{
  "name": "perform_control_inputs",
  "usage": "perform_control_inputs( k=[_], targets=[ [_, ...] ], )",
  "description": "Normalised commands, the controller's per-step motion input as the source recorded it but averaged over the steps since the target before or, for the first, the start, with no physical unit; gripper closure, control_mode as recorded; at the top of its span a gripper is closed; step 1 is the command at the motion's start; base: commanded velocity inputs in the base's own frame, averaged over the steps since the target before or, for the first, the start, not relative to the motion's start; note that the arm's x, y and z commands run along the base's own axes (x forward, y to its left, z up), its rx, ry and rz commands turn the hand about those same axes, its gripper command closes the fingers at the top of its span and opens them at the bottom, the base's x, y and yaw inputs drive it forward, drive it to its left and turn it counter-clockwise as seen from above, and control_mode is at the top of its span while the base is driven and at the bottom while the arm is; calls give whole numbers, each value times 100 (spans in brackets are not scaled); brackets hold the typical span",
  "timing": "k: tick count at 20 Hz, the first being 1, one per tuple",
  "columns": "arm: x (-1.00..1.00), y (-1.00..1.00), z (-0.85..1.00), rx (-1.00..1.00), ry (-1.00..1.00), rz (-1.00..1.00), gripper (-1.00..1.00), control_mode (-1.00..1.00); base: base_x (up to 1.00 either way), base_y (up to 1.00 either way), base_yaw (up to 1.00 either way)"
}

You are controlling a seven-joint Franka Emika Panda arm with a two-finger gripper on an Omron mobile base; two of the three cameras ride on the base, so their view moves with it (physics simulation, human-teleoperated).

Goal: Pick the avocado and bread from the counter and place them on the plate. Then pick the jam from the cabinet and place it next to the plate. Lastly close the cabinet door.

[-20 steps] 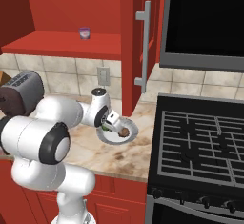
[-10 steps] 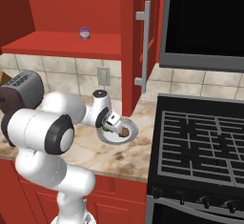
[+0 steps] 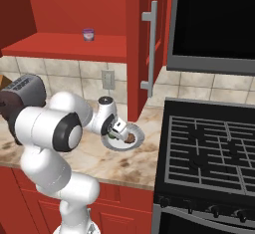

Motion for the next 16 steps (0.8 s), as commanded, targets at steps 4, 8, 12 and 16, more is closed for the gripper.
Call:
perform_control_inputs(
  k=[4, 8, 12, 16],
  targets=[
    [16, -3, 0, 0, 0, -2, -100, -100, 0, 0, 0],
    [14, -8, 2, 0, 0, -3, -100, -100, 0, 0, 0],
    [3, -9, 16, 0, 0, -3, -100, -100, 0, 0, 0],
    [0, -8, 54, 0, 0, -3, -100, -100, 0, 0, 0]
  ],
)
